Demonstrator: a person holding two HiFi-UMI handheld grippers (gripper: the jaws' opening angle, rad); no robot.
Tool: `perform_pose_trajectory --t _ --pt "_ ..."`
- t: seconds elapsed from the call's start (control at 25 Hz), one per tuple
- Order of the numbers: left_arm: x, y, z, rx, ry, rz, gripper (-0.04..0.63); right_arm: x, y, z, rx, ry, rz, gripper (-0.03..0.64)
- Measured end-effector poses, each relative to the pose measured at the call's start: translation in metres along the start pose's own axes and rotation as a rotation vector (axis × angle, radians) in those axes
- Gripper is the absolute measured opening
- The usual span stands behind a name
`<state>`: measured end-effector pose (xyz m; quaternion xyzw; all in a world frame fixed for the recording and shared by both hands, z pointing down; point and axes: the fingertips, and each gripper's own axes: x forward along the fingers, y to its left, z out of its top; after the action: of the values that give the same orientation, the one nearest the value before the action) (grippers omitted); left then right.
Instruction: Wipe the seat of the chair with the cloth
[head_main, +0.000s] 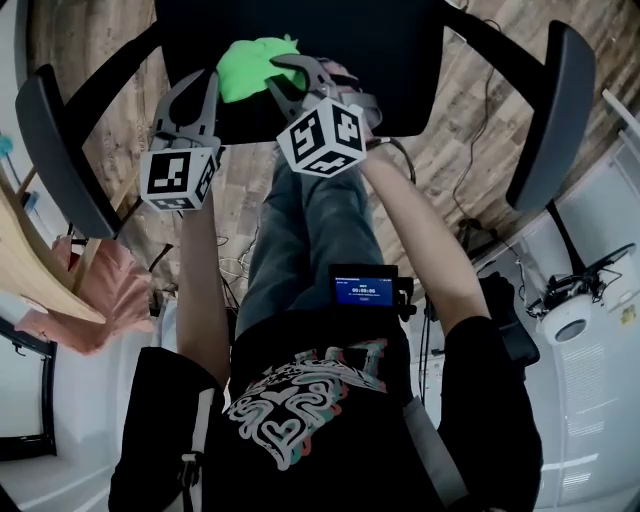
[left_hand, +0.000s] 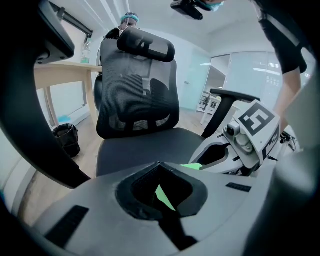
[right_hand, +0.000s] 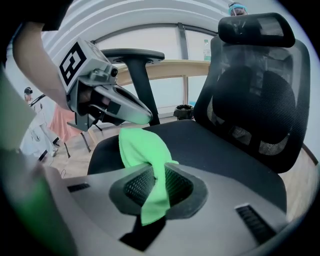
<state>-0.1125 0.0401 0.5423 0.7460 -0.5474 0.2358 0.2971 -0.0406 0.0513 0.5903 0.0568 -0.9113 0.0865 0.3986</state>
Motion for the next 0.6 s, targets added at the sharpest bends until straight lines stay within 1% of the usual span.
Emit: perform_pose_trajectory --t 0.28,0.6 --pt "0.0 0.004 -0.006 -0.009 0.011 0.007 0.0 0.018 0.014 -0.008 -0.06 0.043 0.031 0.057" --pt "-0.001 0.01 -0.012 -0.025 0.025 0.021 0.0 0.034 0.017 -0.011 -0.06 0.1 0.033 0.057"
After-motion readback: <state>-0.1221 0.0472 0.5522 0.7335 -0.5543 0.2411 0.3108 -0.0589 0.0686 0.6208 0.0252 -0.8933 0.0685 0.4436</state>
